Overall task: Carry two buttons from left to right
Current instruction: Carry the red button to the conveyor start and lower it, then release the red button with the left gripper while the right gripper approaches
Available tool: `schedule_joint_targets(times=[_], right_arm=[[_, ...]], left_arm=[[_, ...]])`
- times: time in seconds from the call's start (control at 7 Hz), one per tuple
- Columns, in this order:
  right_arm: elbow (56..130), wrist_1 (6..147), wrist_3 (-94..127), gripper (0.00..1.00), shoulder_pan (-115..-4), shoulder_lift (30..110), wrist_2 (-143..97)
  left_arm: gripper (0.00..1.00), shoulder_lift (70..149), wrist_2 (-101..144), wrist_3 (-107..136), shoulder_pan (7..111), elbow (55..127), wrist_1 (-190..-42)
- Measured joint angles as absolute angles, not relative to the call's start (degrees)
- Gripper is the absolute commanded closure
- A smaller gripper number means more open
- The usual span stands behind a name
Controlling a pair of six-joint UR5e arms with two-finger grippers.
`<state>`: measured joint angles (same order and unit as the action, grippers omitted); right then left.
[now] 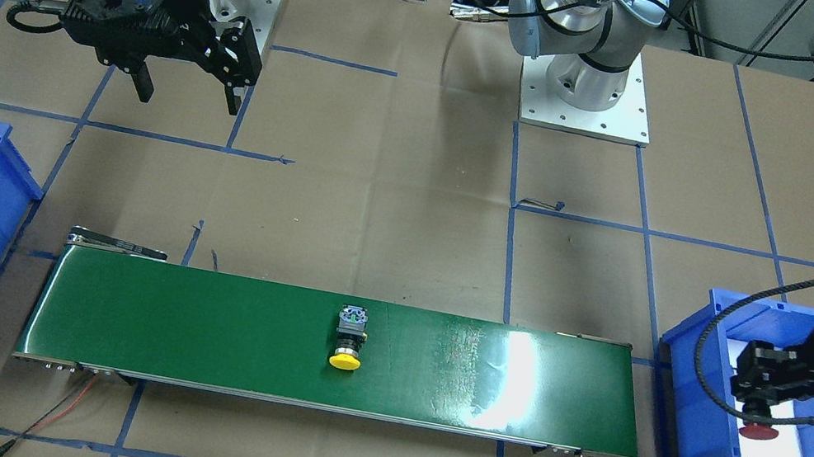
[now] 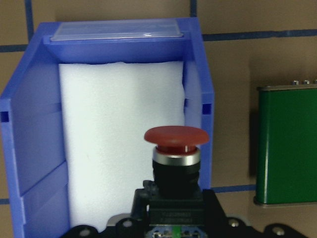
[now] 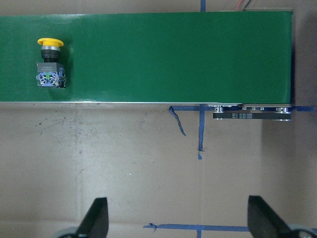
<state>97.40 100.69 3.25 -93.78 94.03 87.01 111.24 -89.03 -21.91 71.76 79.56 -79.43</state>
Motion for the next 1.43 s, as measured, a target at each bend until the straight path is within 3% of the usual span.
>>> schedule_joint_targets(times=[0.43, 1.0, 1.14, 1.29, 1.43], right_arm=[[97.5, 100.7, 3.3, 0.0, -93.8, 94.0, 87.0], [97.4, 100.7, 3.3, 0.0, -93.8, 93.0, 87.0], [97.2, 100.7, 3.3, 0.0, -93.9, 92.7, 87.0], [97.2, 100.7, 3.3, 0.0, -93.9, 92.5, 87.0], [97.2, 100.6, 3.3, 0.0, -93.9, 92.5, 87.0]], left_arm=[[0.85, 110.0, -88.9, -12.2, 79.6, 85.2, -76.7], [0.83, 112.3, -89.0, -9.2, 81.8, 94.6, -61.5], [0.45, 113.0, -89.0, -9.2, 81.8, 96.0, -58.6], [0.0, 113.6, -89.0, -9.1, 81.8, 96.5, -57.2], [0.0, 113.7, -89.0, -8.9, 81.8, 96.7, -56.7]])
